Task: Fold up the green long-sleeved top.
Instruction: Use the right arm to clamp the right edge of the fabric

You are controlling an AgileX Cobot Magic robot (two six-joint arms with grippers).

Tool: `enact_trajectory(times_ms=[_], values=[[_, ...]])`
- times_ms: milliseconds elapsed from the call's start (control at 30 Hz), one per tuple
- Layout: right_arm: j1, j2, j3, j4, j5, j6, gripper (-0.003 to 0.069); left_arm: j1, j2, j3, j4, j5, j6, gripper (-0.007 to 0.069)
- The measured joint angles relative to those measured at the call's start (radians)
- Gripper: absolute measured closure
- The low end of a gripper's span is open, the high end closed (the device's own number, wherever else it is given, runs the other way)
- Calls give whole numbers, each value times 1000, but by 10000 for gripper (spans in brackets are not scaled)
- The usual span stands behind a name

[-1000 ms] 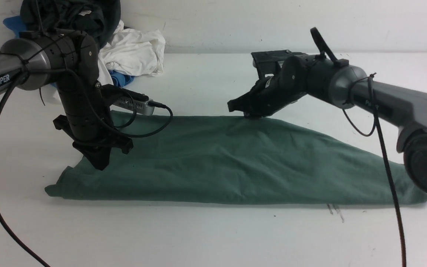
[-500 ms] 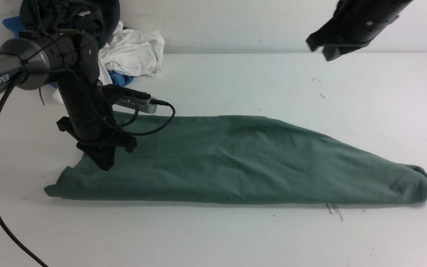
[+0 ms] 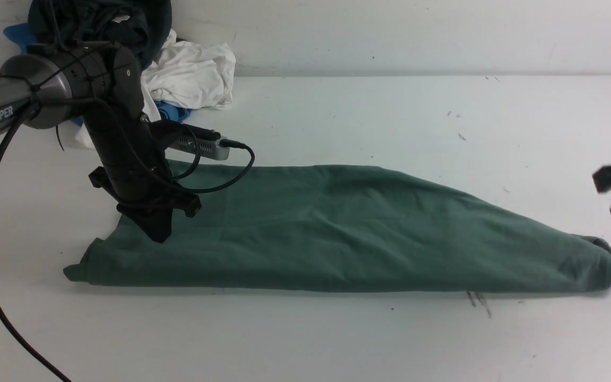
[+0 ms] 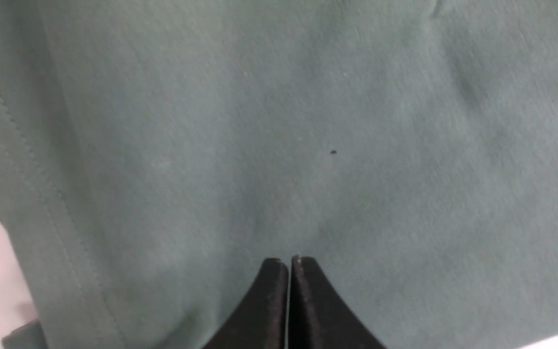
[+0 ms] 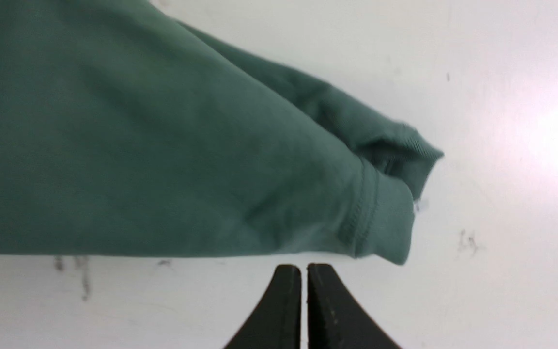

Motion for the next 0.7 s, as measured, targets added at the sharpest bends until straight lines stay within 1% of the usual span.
enact_trajectory(times_ms=[33,100,167,267,300,333,400,467,567,700], values=[[-11,8,15,8,-13,-2,620,0,0,0,0,-3,0,632],[-36,34,44,22,-38,-12,556,0,0,0,0,-7,0,632],[-50,70,47,41,-72,-18,462,0,0,0,0,-7,0,632],[-52,118,47,56,-127,-17,298,0,0,0,0,-7,0,632],[-52,126,47,58,-138,-13,274,0,0,0,0,-7,0,632],[-52,155,47,60,-167,3,178,0,0,0,0,-7,0,632],[-52,185,47,57,-199,27,84,0,0,0,0,-7,0,631],[-52,226,47,31,-231,70,8,0,0,0,0,-7,0,631],[-52,260,47,3,-256,122,-24,0,0,0,0,-7,0,631],[-43,287,46,-16,-279,147,-23,0,0,0,0,-7,0,631]])
